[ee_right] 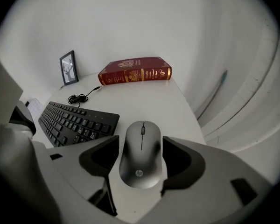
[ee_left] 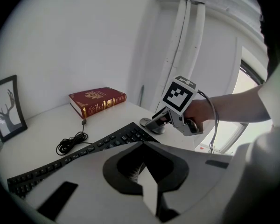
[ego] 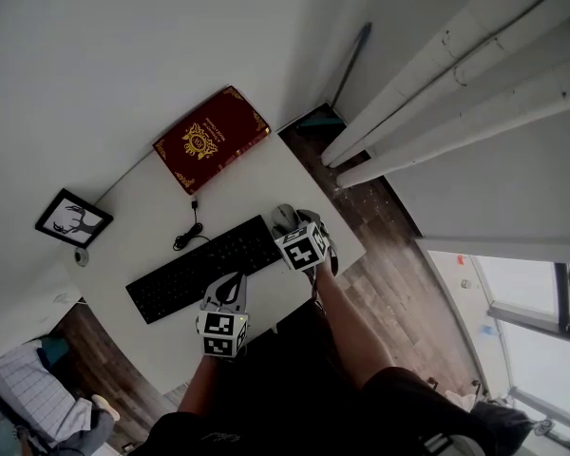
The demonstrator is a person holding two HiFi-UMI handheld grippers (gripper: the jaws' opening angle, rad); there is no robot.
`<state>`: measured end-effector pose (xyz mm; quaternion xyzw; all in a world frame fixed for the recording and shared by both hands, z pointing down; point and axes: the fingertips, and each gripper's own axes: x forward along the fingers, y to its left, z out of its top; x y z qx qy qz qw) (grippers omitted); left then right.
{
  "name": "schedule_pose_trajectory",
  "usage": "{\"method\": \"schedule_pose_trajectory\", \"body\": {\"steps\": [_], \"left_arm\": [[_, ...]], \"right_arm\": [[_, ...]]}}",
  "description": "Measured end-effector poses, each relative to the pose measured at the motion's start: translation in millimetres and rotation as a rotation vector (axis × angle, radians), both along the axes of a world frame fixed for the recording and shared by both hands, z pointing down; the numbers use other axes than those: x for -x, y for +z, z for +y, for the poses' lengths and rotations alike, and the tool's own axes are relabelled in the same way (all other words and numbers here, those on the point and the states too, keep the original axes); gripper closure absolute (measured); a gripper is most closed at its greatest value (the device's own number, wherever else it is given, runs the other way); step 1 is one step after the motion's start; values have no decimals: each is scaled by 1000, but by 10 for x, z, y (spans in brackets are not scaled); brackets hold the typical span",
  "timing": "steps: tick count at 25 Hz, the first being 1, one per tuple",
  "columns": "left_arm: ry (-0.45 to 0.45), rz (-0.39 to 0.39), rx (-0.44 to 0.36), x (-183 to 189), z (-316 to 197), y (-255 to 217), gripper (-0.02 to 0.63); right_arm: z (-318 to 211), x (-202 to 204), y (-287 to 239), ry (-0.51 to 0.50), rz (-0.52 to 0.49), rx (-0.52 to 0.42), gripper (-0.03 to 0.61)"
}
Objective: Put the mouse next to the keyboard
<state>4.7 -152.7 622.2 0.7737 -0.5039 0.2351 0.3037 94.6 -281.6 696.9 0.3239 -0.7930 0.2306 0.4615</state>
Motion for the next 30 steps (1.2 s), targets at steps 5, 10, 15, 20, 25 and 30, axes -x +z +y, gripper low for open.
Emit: {"method": "schedule_pose_trajectory", "body": {"steps": [5, 10, 15, 20, 25, 30], "left_arm": [[1, 8, -18, 105, 88, -62, 612], [11, 35, -54, 197, 171, -152, 612], [7, 56, -96, 349, 279, -259, 612], [7, 68, -134, 509, 375, -345, 612], [-35, 97, -174, 672, 398, -471, 612], [-41, 92, -207, 693, 409, -564, 612]], "right_arm": [[-10, -16, -229, -10, 64, -110, 290], [102, 247, -568, -18, 60, -231, 293], [345, 645, -949, -67, -21, -379, 546], [681, 1035, -1162, -125, -121, -409, 558], [988, 1243, -1224, -125, -142, -423, 558], [1127, 1196, -1335, -107, -165, -451, 558]]}}
